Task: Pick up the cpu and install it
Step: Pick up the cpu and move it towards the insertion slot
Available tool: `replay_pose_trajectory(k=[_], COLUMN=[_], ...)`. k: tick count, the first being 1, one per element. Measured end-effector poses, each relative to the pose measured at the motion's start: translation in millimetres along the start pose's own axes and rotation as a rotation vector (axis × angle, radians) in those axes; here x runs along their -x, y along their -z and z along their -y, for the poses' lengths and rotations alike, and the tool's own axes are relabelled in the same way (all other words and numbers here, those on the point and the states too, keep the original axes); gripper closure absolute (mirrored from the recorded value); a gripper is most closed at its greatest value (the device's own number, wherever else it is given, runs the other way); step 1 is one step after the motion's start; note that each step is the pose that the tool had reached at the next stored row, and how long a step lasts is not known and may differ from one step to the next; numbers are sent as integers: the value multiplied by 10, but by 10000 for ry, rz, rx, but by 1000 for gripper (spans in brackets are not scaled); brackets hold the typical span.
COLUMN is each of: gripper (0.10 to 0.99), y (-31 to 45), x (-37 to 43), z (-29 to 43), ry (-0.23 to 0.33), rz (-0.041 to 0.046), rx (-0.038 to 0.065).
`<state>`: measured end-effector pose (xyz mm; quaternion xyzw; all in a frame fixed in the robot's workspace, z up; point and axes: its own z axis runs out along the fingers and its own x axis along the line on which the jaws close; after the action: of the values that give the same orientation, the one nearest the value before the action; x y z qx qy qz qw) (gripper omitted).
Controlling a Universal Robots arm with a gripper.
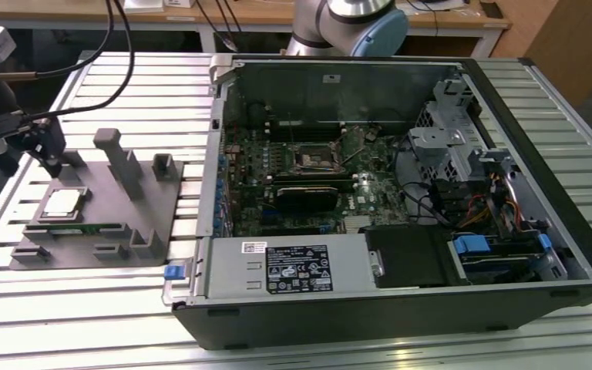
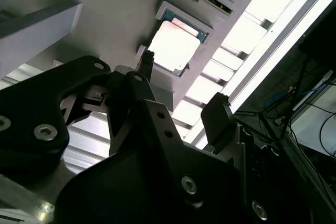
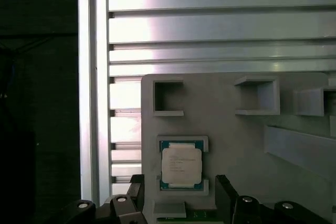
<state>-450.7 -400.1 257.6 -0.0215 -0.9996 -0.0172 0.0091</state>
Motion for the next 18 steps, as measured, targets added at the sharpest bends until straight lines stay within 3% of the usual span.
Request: replay_pose_trajectory(k=[10,11,18], gripper=[427,369,369], y=[-94,-103,-162], x=[5,6,7], z=[2,3,5], ry=[1,1,7], rz=[13,15,17], rx=[0,0,0])
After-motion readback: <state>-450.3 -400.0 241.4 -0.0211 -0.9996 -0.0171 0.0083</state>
